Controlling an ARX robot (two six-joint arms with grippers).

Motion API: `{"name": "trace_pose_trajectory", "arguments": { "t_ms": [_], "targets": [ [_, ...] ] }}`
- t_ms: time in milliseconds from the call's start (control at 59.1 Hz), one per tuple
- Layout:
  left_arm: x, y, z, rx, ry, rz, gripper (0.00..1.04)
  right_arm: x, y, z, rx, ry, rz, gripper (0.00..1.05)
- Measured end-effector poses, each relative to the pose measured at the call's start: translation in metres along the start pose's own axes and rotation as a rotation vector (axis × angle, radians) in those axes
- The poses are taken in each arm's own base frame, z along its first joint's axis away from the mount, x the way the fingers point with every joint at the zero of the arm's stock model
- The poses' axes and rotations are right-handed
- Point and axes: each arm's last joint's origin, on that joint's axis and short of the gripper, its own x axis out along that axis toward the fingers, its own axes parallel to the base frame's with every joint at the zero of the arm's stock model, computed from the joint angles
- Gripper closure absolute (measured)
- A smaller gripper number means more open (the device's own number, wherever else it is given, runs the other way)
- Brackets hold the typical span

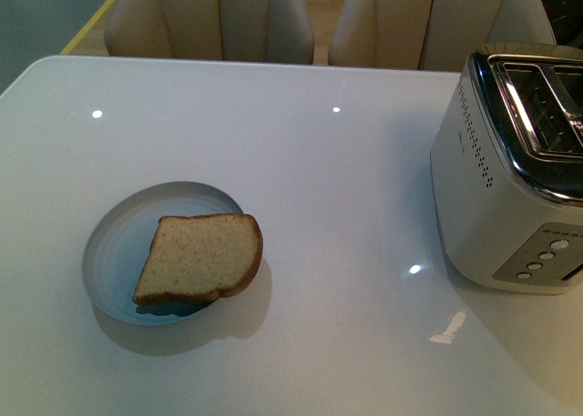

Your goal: Left arm holds plate, right arm toasts bread

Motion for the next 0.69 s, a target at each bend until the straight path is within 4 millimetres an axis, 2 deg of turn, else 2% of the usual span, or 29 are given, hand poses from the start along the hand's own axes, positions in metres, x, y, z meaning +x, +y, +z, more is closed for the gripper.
{"name": "trace_pose_trajectory", "arguments": {
  "t_ms": [541, 592, 642, 693],
  "targets": [
    [0.0000, 0.0000, 0.0000, 0.000, 0.000, 0.000, 0.07, 0.0000, 0.0000, 0.0000, 0.000, 0.000, 0.000, 0.09],
    [0.0002, -0.0005, -0.0005, -0.050, 0.132, -0.028, 0.07, 0.0000, 0.0000, 0.0000, 0.000, 0.000, 0.000, 0.09],
    [0.0024, -0.0010, 0.0021, -0.168, 0.430, -0.015, 0.07, 0.0000, 0.0000, 0.0000, 0.000, 0.000, 0.001, 0.09],
    [0.0046, -0.0010, 0.0006, -0.223, 0.588, 0.005, 0.07, 0.0000, 0.0000, 0.0000, 0.000, 0.000, 0.000, 0.09]
  ]
}}
